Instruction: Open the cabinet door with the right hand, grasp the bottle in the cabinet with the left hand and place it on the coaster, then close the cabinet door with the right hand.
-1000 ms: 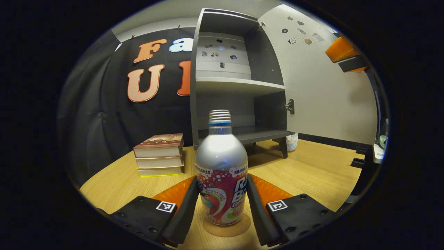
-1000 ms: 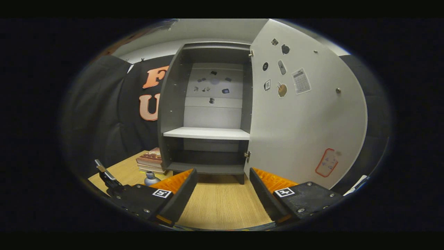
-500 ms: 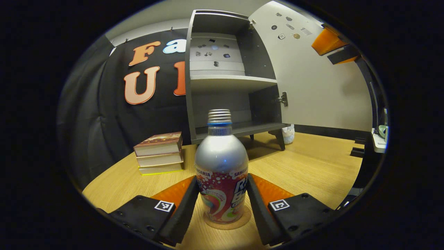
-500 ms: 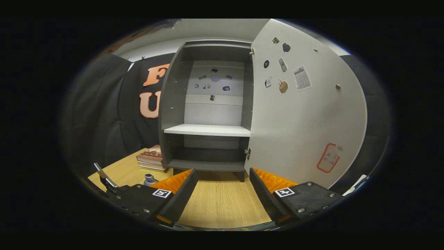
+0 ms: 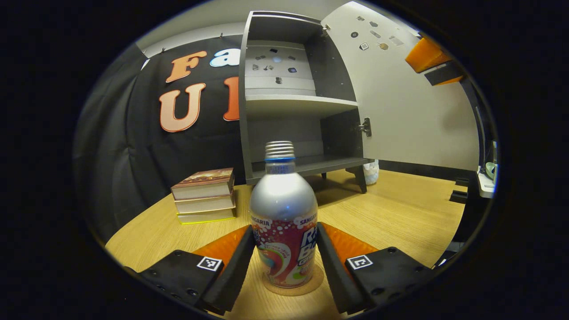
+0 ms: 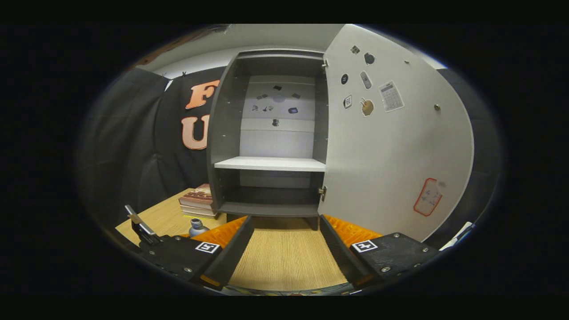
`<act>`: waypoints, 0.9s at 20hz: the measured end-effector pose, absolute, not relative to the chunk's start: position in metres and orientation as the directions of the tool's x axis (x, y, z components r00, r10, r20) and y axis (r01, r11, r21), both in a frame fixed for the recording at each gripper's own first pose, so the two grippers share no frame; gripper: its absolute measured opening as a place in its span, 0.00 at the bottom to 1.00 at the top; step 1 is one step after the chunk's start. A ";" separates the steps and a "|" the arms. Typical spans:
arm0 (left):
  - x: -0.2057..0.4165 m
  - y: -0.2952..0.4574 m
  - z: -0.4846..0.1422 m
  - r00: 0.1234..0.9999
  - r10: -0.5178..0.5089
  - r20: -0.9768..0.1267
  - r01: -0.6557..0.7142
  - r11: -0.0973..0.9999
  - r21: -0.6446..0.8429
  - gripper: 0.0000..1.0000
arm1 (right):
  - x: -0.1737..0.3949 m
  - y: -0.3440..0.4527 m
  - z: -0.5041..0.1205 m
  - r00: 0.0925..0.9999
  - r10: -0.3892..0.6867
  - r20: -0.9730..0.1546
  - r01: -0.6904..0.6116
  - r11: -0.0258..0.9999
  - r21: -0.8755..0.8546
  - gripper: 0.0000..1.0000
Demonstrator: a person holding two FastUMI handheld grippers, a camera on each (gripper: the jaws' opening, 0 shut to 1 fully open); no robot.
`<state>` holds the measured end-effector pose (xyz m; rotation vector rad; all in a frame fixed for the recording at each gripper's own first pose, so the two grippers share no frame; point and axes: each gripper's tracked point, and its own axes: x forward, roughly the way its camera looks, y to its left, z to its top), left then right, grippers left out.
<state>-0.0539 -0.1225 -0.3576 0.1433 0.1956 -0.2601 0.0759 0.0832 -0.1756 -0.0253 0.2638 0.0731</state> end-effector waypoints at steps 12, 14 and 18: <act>-0.051 -0.116 -0.358 0.950 -0.218 -0.225 0.244 0.965 0.097 0.89 | 0.072 0.086 -0.182 0.955 0.084 -0.283 -0.088 0.996 -0.003 0.92; -0.048 -0.117 -0.353 0.949 -0.221 -0.223 0.247 0.964 0.097 0.89 | 0.072 0.088 -0.178 0.956 0.088 -0.279 -0.091 0.996 0.002 0.92; -0.038 -0.119 -0.336 0.955 -0.218 -0.200 0.242 0.965 0.100 0.90 | 0.070 0.093 -0.168 0.961 0.095 -0.261 -0.092 0.996 0.022 0.92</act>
